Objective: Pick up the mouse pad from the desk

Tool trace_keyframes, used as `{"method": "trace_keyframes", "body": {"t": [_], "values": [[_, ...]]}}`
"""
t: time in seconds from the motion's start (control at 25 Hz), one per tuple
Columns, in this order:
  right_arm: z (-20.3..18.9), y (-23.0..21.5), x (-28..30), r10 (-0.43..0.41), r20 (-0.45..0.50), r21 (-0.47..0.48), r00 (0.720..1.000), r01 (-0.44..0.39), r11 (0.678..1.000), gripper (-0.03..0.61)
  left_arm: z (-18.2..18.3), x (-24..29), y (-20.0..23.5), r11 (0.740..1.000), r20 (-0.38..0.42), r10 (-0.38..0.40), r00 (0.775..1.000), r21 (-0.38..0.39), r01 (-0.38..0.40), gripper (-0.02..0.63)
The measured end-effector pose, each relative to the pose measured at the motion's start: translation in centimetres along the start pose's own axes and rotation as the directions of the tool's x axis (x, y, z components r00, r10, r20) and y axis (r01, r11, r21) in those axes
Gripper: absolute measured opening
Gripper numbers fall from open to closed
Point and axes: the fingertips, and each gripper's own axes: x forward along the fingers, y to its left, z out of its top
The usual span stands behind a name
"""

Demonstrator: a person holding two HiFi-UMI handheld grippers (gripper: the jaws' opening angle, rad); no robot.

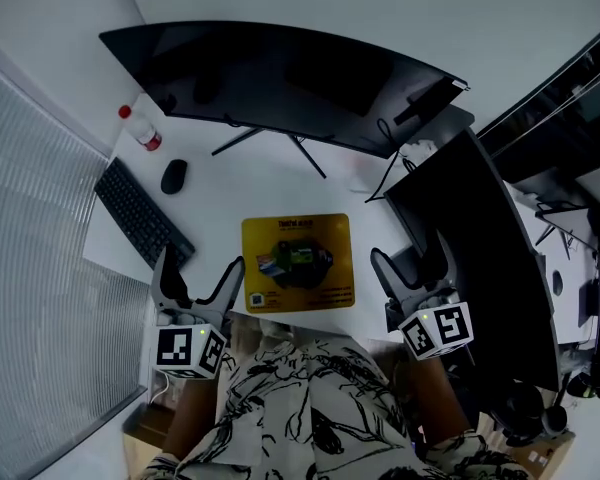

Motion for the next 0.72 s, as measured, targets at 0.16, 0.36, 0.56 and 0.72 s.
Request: {"method": "trace_keyframes", "body": {"t": [0.16, 0.36, 0.56, 0.72], "values": [[-2.0, -1.0, 1.0, 0.007, -0.051, -0.003, 0.999, -0.007, 1.000, 0.483, -1.9, 1.1, 0.1, 1.000, -0.042, 0.001, 0.999, -0.006, -0.001, 0.514], [-5.8, -2.0, 2.0, 0.027, -0.144, -0.005, 0.989, -0.028, 1.000, 0.483, -5.1, 2.3, 0.4, 1.000, -0.120, 0.003, 0.993, -0.014, -0.004, 0.508], [-10.0, -2.2, 3.0, 0.060, -0.239, -0.005, 0.969, -0.063, 0.998, 0.483, -8.7, 3.2, 0.7, 1.000, -0.197, 0.001, 0.980, -0.027, -0.006, 0.503], [-13.1, -2.0, 3.9, 0.092, -0.294, 0.012, 0.951, -0.093, 0.996, 0.483, -11.4, 3.9, 0.6, 0.999, -0.247, -0.001, 0.969, -0.043, -0.010, 0.502]]}}
